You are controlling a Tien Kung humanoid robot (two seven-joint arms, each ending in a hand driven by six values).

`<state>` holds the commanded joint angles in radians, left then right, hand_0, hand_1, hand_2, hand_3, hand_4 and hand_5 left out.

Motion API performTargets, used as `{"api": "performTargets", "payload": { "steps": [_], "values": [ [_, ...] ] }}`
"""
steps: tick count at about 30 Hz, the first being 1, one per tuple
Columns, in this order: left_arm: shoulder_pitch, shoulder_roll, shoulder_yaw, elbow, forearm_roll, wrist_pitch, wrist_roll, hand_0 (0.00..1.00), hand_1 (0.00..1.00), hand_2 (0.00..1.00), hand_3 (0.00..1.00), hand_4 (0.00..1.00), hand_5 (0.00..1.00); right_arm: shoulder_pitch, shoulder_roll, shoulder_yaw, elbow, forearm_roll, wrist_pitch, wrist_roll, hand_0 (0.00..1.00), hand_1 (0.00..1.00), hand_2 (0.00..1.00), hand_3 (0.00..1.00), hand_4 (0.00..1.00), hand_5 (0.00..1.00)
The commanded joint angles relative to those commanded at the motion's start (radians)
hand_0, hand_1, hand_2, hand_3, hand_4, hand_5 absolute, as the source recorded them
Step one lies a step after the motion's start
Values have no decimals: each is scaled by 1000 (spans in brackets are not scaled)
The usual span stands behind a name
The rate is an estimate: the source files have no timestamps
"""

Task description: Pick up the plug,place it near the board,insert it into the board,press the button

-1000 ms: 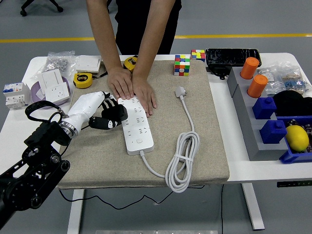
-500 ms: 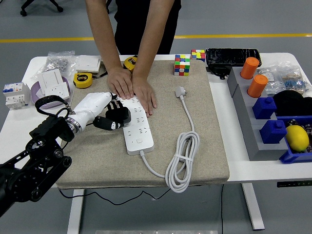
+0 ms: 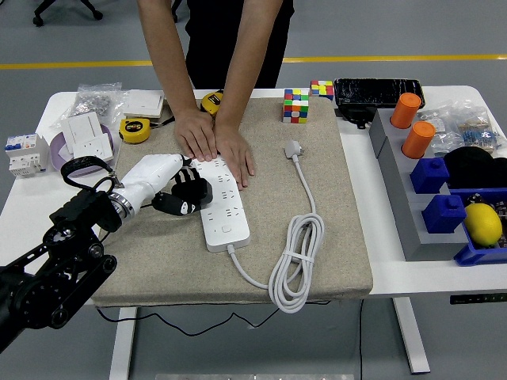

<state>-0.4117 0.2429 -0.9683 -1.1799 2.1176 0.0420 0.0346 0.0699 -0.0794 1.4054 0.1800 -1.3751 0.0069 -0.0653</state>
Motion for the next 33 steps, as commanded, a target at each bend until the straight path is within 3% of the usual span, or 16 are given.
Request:
{"api": "performTargets", "payload": {
  "steps": [33],
  "values": [
    [-10,10,20,1,14,-18,-2,588,526,434,488,649,61,1,-7,0,0,2,1,-1,863,769,761,791,998,865]
  ]
}}
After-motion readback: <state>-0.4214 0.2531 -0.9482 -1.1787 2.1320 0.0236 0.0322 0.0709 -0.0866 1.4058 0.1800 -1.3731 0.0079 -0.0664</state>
